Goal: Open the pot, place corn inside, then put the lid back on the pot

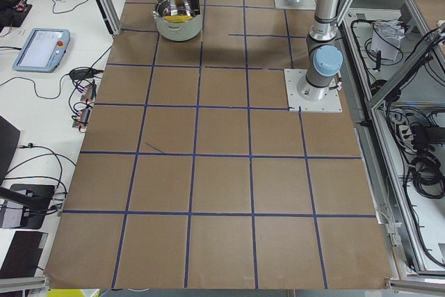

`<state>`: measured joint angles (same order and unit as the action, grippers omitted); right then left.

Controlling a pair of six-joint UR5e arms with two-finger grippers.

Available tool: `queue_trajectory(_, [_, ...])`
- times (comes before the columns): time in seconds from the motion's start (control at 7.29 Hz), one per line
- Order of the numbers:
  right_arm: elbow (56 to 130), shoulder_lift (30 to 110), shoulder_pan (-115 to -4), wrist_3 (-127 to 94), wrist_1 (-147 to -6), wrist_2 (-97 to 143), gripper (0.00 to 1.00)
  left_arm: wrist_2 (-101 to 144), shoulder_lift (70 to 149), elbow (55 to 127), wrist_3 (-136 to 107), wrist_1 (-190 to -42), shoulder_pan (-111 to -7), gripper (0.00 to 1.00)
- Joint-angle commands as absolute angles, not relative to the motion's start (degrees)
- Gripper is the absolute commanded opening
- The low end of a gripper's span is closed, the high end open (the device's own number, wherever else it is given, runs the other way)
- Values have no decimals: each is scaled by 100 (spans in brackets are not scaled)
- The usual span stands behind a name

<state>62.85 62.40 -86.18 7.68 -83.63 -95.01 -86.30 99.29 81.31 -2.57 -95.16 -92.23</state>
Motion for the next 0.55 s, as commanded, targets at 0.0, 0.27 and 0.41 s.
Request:
queue_trajectory(0.0, [6284, 6179, -9637, 73, -9032, -9501, 8, -8640, 9879, 8209, -264, -9536, -9220, 100])
queue_trajectory(0.27, [6188, 5968, -10193, -710, -9491, -9492, 8, -8631, 9722, 8506, -290, -9466, -9220, 100])
queue_trajectory(0.41, [6196, 5889, -10378, -1182, -9684, -9449, 8, -8631, 9634, 8577, -290, -9361, -9220, 100])
